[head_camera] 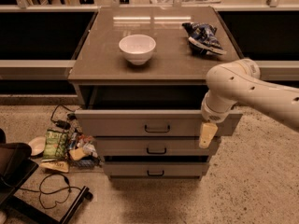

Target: Open top drawer

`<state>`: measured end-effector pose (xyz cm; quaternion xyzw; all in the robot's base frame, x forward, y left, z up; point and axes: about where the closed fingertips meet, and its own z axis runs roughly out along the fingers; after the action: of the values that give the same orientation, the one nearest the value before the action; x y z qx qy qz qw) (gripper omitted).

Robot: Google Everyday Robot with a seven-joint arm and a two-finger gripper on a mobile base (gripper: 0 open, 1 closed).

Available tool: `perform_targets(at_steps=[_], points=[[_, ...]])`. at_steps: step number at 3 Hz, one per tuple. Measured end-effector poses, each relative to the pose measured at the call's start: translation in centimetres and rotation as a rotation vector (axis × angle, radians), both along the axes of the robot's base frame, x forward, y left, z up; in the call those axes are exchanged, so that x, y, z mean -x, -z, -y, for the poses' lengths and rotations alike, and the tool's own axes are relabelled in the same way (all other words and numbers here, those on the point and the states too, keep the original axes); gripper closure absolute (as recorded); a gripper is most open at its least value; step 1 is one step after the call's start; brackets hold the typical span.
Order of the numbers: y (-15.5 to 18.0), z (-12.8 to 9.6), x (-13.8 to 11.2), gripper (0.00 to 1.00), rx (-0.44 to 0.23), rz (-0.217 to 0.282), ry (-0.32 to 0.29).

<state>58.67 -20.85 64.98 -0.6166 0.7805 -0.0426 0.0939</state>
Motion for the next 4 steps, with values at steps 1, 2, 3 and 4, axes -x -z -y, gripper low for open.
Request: perform_targets(at_steps=[1, 2, 3, 4], points=[[1.4, -0.2, 3.1, 0.27, -0.063, -0.045, 0.032], [1.3, -0.1, 4.5, 0.58, -0.081, -0.055, 0.054], [1.0, -0.1, 4.5, 0.81, -0.081, -0.055, 0.054], [0.9, -0.1, 4.5, 1.00, -0.081, -0.055, 0.054]])
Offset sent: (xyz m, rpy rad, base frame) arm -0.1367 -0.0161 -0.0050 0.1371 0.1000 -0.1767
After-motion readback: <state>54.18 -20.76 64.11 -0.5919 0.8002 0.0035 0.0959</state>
